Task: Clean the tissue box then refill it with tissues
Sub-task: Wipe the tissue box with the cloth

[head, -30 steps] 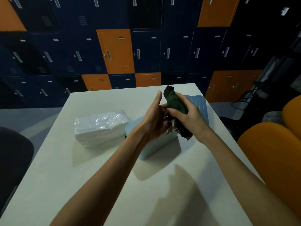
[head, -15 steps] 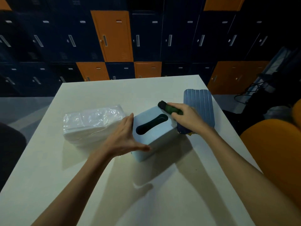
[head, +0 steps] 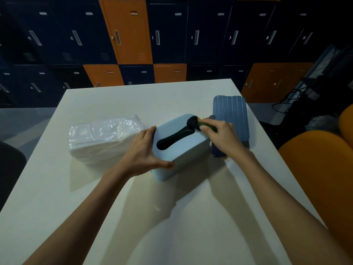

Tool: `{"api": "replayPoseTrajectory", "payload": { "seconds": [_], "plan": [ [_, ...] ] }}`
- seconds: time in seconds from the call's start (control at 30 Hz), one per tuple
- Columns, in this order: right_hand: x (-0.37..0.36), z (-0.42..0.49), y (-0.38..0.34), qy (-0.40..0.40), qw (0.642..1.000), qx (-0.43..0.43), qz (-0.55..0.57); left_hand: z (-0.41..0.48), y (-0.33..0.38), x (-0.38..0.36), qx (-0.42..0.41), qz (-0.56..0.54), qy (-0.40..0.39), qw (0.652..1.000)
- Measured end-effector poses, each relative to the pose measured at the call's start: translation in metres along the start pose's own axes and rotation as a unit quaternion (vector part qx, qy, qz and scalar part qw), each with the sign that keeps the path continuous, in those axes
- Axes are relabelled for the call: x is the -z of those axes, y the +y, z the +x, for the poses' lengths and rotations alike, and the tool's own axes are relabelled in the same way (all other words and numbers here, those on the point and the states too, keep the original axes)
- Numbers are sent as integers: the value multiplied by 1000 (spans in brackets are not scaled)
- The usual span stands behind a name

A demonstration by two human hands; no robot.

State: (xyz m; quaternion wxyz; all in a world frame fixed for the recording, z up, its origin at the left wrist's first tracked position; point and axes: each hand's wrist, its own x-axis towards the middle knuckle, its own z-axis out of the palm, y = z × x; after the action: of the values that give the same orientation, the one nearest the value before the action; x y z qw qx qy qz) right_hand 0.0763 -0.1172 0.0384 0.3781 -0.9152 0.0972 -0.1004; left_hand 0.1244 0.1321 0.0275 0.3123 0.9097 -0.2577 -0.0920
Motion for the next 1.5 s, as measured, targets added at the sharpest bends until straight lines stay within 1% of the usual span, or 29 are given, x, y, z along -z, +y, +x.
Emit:
{"api": "replayPoseTrajectory", "payload": {
  "seconds": [0.07,0.13,0.2,0.33,0.4,0.47,0.57,0.63,0.7,0.83,0.9,0.97,1.07,1.17,1.2,1.27,1.37,1.43,1.5],
  "plan": [
    [-5,10,-2,26,999,-30,-1,-1,1,0,4,-1,-1,1000],
    [-14,7,-7,38,999,-37,-6,0,2,-1,8,-3,3,1000],
    [-24,-9,-11,38,999,-6,-10,0,2,-2,7,-5,9,1000],
    [-29,-53,-19,14,996,92,-11,0,-1,-4,0,-14,18,1000],
    [-20,-55,-16,-5,994,108,-16,-2,-2,-4,-3,-18,15,1000],
    [-12,-43,-14,7,997,72,-31,-3,-2,-3,-4,-22,12,1000],
    [-17,-22,-20,54,998,-9,-43,-3,-1,-4,-2,-29,19,999],
    [-34,-26,-31,74,995,-22,-68,-3,-1,-6,2,-28,27,999],
    [-54,-43,-44,67,994,14,-80,-3,0,-9,1,-34,38,999],
    [-66,-85,-53,17,988,143,-60,-4,0,-9,-17,-37,45,998],
    [-56,-83,-39,12,986,157,-56,-5,-1,-8,-13,-37,33,999],
    [-43,-70,-23,30,991,116,-60,-5,-2,-7,-7,-33,22,999],
    [-27,-48,-14,84,993,37,-69,-5,-2,-6,-4,-27,12,1000],
    [-36,-43,-31,109,989,-35,-94,-5,-1,-7,-4,-26,19,999],
    [-42,-46,-39,106,988,-40,-101,-5,0,-8,-6,-28,25,999],
    [-58,-59,-55,84,992,-6,-89,-6,1,-9,-11,-39,33,999],
    [-66,-81,-60,28,993,93,-70,-7,1,-10,-15,-61,38,997],
    [-53,-89,-47,-11,989,139,-54,-8,-2,-13,1,-95,40,995],
    [-32,-90,-31,-42,987,147,-58,-11,-4,-16,30,-129,33,991]
  ]
}}
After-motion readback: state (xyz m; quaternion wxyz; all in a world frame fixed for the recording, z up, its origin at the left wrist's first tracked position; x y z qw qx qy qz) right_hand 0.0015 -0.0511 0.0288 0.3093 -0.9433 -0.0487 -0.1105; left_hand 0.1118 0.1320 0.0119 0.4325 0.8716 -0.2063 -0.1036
